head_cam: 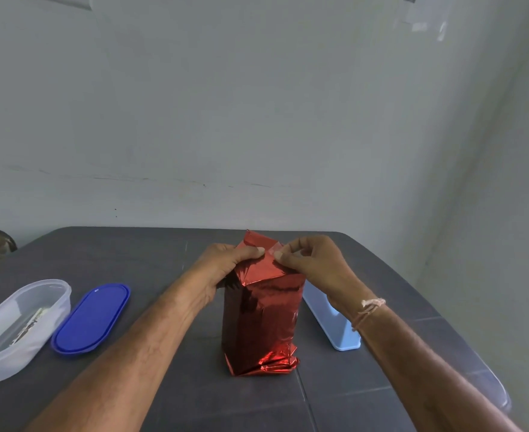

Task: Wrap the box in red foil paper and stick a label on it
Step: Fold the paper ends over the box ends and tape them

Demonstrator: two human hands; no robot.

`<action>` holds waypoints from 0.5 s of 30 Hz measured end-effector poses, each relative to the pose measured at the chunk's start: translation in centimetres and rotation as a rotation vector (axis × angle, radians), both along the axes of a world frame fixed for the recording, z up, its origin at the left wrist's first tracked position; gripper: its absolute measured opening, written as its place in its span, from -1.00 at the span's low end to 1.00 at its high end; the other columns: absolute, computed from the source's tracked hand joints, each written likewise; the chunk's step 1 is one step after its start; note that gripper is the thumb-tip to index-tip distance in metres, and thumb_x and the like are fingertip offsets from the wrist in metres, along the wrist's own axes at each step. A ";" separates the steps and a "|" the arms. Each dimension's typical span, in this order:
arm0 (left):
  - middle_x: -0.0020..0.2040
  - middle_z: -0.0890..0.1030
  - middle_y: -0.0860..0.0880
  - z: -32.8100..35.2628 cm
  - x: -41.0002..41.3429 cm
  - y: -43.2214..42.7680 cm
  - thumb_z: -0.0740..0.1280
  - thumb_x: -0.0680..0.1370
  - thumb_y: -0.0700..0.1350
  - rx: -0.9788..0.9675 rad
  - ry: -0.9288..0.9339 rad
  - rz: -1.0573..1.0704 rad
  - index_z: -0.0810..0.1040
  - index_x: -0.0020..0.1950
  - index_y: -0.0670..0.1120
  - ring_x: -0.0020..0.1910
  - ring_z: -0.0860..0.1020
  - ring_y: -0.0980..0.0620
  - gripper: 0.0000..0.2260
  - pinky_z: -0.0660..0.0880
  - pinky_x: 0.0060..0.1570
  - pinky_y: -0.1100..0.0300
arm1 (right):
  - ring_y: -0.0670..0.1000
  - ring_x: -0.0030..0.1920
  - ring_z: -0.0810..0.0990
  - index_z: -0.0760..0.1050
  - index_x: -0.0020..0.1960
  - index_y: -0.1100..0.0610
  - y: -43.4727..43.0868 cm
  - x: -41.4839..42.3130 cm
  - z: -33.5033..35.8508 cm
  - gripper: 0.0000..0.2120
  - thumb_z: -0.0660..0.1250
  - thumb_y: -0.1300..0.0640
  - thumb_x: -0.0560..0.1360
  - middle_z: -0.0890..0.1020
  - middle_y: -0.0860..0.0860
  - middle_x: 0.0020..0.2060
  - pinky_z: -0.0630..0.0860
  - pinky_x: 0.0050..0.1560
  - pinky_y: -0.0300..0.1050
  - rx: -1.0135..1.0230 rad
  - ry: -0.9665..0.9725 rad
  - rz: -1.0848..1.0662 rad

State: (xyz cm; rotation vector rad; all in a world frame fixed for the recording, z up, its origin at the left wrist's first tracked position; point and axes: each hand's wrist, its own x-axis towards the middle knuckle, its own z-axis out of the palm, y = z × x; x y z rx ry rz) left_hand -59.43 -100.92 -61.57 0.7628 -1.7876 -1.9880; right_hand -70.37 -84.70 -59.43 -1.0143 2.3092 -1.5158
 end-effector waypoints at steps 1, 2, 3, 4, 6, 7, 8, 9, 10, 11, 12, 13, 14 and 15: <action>-0.26 0.72 -0.10 0.0 0.0 0.0 0.61 0.39 -0.06 -0.002 -0.001 -0.001 0.71 -0.16 -0.15 -0.43 0.63 0.06 -0.81 0.54 -0.38 0.27 | -0.12 -0.14 0.62 0.70 -0.21 0.06 0.1 0.1 0.0 -0.85 0.59 0.00 0.43 0.66 -0.15 -0.27 0.50 -0.10 -0.22 -0.002 0.017 -0.016; -0.27 0.72 -0.10 -0.1 0.0 0.0 0.61 0.40 -0.06 -0.005 0.000 -0.002 0.71 -0.16 -0.15 -0.44 0.62 0.07 -0.81 0.53 -0.41 0.28 | -0.17 -0.14 0.60 0.70 -0.21 0.04 0.1 0.2 -0.1 -0.86 0.58 0.01 0.43 0.64 -0.19 -0.26 0.46 -0.11 -0.26 0.003 0.035 -0.028; -0.27 0.72 -0.09 -0.1 0.0 0.0 0.60 0.40 -0.06 -0.005 -0.001 -0.004 0.71 -0.15 -0.15 -0.45 0.62 0.07 -0.81 0.52 -0.43 0.29 | -0.21 -0.12 0.58 0.70 -0.21 0.03 0.2 0.4 0.0 -0.87 0.58 0.01 0.44 0.64 -0.21 -0.23 0.44 -0.12 -0.26 0.010 0.049 -0.038; -0.28 0.72 -0.09 -0.1 0.0 0.0 0.60 0.40 -0.06 -0.004 -0.002 -0.005 0.72 -0.14 -0.16 -0.45 0.62 0.07 -0.81 0.51 -0.45 0.30 | -0.24 -0.09 0.56 0.70 -0.19 0.02 0.2 0.4 -0.1 -0.88 0.58 0.00 0.44 0.64 -0.21 -0.19 0.44 -0.11 -0.25 0.021 0.064 -0.048; -0.27 0.72 -0.09 -0.1 0.0 -0.1 0.61 0.40 -0.05 -0.006 -0.005 -0.005 0.71 -0.12 -0.16 -0.44 0.63 0.07 -0.79 0.51 -0.44 0.29 | -0.27 -0.11 0.56 0.70 -0.17 0.03 0.2 0.5 -0.1 -0.87 0.58 -0.01 0.43 0.62 -0.23 -0.16 0.45 -0.11 -0.23 0.040 0.085 -0.070; -0.25 0.73 -0.10 -0.1 0.0 -0.1 0.61 0.39 -0.05 -0.007 -0.006 -0.003 0.72 -0.12 -0.16 -0.43 0.64 0.06 -0.78 0.52 -0.43 0.29 | -0.28 -0.15 0.57 0.70 -0.15 0.02 0.1 0.6 -0.1 -0.87 0.58 -0.02 0.43 0.61 -0.23 -0.16 0.45 -0.14 -0.27 0.039 0.095 -0.079; -0.24 0.73 -0.11 -0.2 0.0 -0.1 0.61 0.40 -0.05 -0.003 -0.005 0.000 0.72 -0.12 -0.16 -0.42 0.64 0.06 -0.79 0.53 -0.43 0.29 | -0.31 -0.15 0.58 0.70 -0.11 0.00 0.1 0.6 -0.1 -0.86 0.59 -0.03 0.42 0.61 -0.22 -0.13 0.45 -0.15 -0.30 0.037 0.100 -0.081; -0.22 0.74 -0.12 -0.2 0.0 -0.1 0.61 0.40 -0.05 0.000 -0.004 0.001 0.72 -0.10 -0.17 -0.41 0.65 0.05 -0.78 0.54 -0.41 0.28 | -0.30 -0.10 0.58 0.69 -0.04 -0.03 0.1 0.5 -0.2 -0.80 0.59 -0.06 0.41 0.60 -0.21 -0.04 0.46 -0.11 -0.30 0.035 0.101 -0.082; -0.19 0.74 -0.13 -0.2 0.0 -0.1 0.61 0.39 -0.05 0.003 -0.004 0.005 0.72 -0.06 -0.18 -0.38 0.65 0.04 -0.75 0.55 -0.39 0.27 | -0.24 0.01 0.57 0.66 0.06 -0.06 0.0 0.3 -0.4 -0.71 0.60 -0.10 0.39 0.57 -0.16 0.07 0.47 -0.04 -0.26 0.030 0.093 -0.075; -0.17 0.74 -0.13 -0.3 0.0 -0.1 0.61 0.38 -0.04 0.004 -0.007 0.007 0.71 -0.02 -0.20 -0.35 0.66 0.03 -0.70 0.56 -0.36 0.25 | -0.17 0.10 0.55 0.60 0.15 -0.08 0.0 0.0 -0.6 -0.60 0.61 -0.12 0.37 0.53 -0.11 0.16 0.49 0.00 -0.23 0.026 0.065 -0.067; -0.16 0.75 -0.14 -0.3 0.0 -0.1 0.62 0.37 -0.03 0.004 -0.011 0.011 0.71 0.03 -0.22 -0.32 0.66 0.01 -0.66 0.57 -0.33 0.23 | -0.08 0.16 0.54 0.54 0.21 -0.08 0.0 -0.2 -0.6 -0.51 0.62 -0.13 0.36 0.49 -0.07 0.20 0.51 0.00 -0.20 0.018 0.018 -0.056; -0.15 0.75 -0.14 -0.4 -0.1 -0.1 0.63 0.36 -0.02 0.005 -0.014 0.016 0.70 0.06 -0.23 -0.29 0.66 -0.01 -0.61 0.58 -0.30 0.22 | -0.03 0.17 0.55 0.50 0.25 -0.07 0.0 -0.3 -0.7 -0.47 0.62 -0.11 0.37 0.48 -0.04 0.21 0.53 -0.01 -0.19 0.013 -0.034 -0.043; -0.13 0.75 -0.14 -0.5 -0.1 -0.1 0.63 0.35 -0.01 0.005 -0.015 0.022 0.70 0.08 -0.24 -0.27 0.67 -0.02 -0.58 0.58 -0.27 0.20 | 0.00 0.18 0.55 0.46 0.27 -0.06 -0.1 -0.4 -0.7 -0.44 0.63 -0.08 0.37 0.48 -0.02 0.21 0.54 -0.01 -0.18 0.004 -0.087 -0.033; -0.13 0.75 -0.14 -0.5 -0.1 -0.1 0.64 0.34 0.00 0.005 -0.016 0.022 0.70 0.09 -0.24 -0.25 0.67 -0.02 -0.56 0.58 -0.24 0.18 | 0.01 0.18 0.56 0.45 0.29 -0.04 -0.1 -0.5 -0.7 -0.43 0.63 -0.05 0.38 0.49 -0.01 0.20 0.54 0.02 -0.16 -0.008 -0.137 -0.028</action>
